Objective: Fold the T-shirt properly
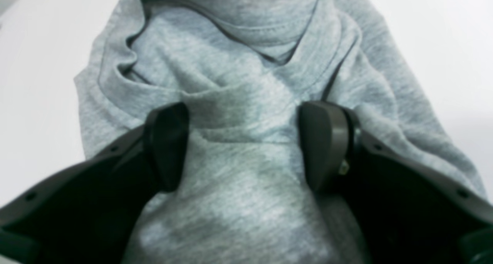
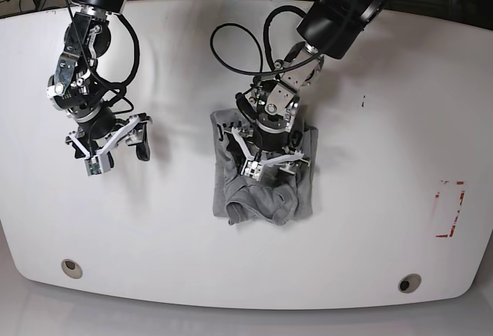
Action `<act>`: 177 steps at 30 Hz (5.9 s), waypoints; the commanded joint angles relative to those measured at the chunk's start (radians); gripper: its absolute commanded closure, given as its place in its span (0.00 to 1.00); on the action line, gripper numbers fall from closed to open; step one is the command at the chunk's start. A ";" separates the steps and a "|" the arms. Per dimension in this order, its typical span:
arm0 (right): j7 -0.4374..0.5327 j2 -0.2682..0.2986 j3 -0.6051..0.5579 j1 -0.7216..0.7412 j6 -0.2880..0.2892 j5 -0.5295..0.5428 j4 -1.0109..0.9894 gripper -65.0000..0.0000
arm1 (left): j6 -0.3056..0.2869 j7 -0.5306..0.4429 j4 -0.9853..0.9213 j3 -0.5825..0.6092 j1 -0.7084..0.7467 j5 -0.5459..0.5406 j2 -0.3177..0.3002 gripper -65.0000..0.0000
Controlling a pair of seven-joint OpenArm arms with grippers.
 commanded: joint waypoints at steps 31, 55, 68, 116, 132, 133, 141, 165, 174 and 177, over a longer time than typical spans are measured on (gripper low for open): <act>0.025 -0.041 0.001 -0.005 0.004 0.010 0.029 0.27 | -0.754 0.324 0.233 -0.562 0.345 -0.009 -0.692 0.34; 0.025 -0.093 0.000 -0.152 0.009 0.007 0.164 0.27 | -0.763 0.217 0.231 -0.661 0.442 -0.015 -0.906 0.34; 0.032 -0.092 0.006 -0.191 0.081 0.001 0.167 0.27 | -0.763 0.216 0.405 -0.749 0.451 -0.014 -0.921 0.34; 0.778 -0.066 0.104 -0.639 0.073 -0.062 -0.006 0.27 | -0.410 -0.318 0.833 -0.598 0.933 0.171 -0.062 0.34; 0.855 -0.166 0.076 -1.003 0.081 -0.057 0.058 0.27 | -0.407 -0.386 0.850 -0.528 1.407 0.164 -0.122 0.34; 0.875 -0.173 0.062 -1.012 0.081 -0.065 0.038 0.27 | -0.407 -0.386 0.813 -0.525 1.407 0.164 -0.134 0.34; 0.930 -0.129 -0.028 -1.026 0.073 -0.068 -0.189 0.27 | -0.407 -0.386 0.464 -0.532 1.298 0.148 -0.155 0.34; 1.125 -0.072 -0.200 -0.544 -0.063 -0.238 -1.111 0.27 | -0.413 -0.386 -0.511 -0.450 0.672 -0.141 -0.194 0.34; 1.117 -0.073 -0.200 -0.415 -0.106 -0.321 -1.278 0.27 | -0.413 -0.384 -0.794 -0.446 0.480 -0.135 -0.191 0.34; 1.117 -0.075 -0.200 -0.392 -0.140 -0.346 -1.309 0.27 | -0.413 -0.361 -0.849 -0.446 0.433 -0.135 -0.191 0.34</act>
